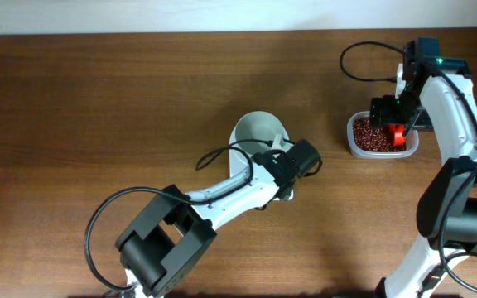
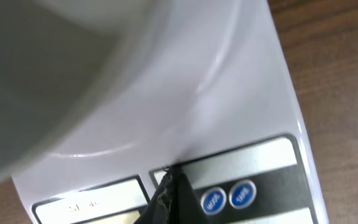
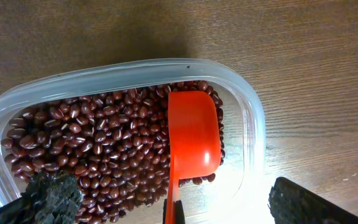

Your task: Scoop item into bowl and weigh 50g on scale

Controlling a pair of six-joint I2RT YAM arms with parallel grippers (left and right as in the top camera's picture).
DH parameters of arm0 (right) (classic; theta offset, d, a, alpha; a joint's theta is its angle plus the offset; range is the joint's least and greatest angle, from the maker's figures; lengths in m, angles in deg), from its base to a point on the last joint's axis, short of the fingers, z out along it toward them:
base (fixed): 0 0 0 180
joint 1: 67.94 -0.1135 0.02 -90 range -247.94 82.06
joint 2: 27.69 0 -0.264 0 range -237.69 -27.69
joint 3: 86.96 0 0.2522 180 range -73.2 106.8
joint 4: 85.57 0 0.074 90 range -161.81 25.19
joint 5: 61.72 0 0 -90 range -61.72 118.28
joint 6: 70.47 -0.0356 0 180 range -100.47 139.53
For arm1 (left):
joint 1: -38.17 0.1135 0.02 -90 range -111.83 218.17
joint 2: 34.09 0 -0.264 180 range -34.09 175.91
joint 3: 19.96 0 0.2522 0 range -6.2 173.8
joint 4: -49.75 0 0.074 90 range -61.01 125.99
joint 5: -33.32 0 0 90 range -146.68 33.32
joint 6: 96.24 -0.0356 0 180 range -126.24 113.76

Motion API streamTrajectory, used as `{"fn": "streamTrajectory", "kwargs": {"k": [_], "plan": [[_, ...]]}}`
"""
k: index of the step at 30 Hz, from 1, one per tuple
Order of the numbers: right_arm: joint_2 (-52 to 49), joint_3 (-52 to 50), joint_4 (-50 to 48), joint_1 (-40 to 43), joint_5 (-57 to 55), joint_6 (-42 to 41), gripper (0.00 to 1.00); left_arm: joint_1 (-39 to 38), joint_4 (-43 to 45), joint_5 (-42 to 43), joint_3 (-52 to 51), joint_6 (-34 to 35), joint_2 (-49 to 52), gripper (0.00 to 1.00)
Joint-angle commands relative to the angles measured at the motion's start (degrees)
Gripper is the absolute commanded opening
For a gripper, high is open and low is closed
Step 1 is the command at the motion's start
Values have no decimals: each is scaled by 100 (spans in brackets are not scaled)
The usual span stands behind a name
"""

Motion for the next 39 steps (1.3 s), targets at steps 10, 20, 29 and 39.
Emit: {"fn": "streamTrajectory", "kwargs": {"k": [10, 20, 29, 39], "plan": [[-52, -42, 2, -20, -70, 0, 99, -70, -227, 223, -61, -442, -219, 0], [-52, -42, 0, -20, -70, 0, 99, -52, -262, 223, -76, -439, -214, 0], [-52, -42, 0, -20, -70, 0, 99, 42, -243, 367, 61, -573, -79, 0], [-52, -42, 2, -20, -68, 0, 99, 17, -210, 20, 61, -566, -507, 0]]}}
